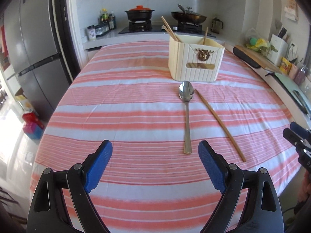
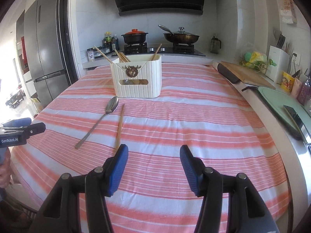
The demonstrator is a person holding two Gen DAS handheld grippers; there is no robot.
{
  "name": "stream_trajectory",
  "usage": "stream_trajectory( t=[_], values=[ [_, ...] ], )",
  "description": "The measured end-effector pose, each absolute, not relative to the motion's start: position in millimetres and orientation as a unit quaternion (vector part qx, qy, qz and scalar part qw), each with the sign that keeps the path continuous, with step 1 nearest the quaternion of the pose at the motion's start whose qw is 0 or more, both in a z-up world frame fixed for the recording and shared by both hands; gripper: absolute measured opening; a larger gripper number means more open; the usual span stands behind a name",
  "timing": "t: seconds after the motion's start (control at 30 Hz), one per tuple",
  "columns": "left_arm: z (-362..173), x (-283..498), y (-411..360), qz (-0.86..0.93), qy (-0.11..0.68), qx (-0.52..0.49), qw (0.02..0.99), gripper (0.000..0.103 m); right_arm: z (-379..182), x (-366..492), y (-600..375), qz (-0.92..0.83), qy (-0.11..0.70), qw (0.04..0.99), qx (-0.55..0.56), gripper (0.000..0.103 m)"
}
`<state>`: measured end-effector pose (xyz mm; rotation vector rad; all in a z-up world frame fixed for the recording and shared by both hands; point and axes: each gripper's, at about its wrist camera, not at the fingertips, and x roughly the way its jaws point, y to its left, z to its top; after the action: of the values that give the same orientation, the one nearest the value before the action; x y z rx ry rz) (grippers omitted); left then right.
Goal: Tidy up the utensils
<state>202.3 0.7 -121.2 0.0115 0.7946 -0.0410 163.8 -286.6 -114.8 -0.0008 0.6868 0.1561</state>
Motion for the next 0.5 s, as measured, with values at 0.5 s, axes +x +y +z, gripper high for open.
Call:
stream_trajectory(
  t=[0.5],
  values=[
    [-134.6,201.7,9.2,-0.008,0.397,-0.001,0.918,0.091,-140.2,161.9,-264.7,0.093,0.368,0.925,-0.006,0.056]
  ],
)
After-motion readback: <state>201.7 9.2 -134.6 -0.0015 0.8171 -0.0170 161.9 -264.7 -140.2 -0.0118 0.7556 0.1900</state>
